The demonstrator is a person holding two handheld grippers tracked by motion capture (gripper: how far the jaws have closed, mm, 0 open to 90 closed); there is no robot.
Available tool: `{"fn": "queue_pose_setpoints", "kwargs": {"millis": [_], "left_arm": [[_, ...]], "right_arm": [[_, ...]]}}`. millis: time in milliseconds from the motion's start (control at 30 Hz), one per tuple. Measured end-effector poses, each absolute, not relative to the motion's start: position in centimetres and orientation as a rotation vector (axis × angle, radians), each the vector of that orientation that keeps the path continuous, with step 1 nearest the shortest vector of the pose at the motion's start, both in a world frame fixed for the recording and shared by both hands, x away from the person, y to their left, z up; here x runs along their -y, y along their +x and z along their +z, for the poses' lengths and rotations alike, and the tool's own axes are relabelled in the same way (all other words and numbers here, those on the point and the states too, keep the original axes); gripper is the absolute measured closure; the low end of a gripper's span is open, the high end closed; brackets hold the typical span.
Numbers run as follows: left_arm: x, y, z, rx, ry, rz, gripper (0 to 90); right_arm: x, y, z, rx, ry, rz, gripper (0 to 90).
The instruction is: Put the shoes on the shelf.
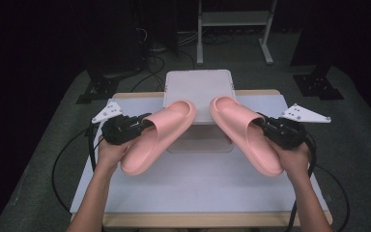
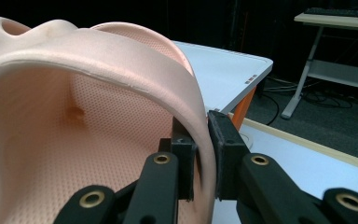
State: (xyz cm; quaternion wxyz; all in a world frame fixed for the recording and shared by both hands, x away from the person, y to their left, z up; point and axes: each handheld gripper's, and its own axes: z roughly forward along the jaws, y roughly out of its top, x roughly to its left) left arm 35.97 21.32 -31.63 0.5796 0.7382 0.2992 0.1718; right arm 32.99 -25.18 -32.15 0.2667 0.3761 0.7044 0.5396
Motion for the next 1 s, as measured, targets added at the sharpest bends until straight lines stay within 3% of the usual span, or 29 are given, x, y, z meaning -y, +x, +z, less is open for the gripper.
{"fn": "queue_pose_setpoints", "kwargs": {"millis": [1000], "left_arm": [[-20.8, 40.3, -29.9, -0.734, 1.721, 0.41, 73.2]], "right_arm": [[24.4, 36.2, -30.1, -1.885, 1.032, 1.465, 80.8]]}}
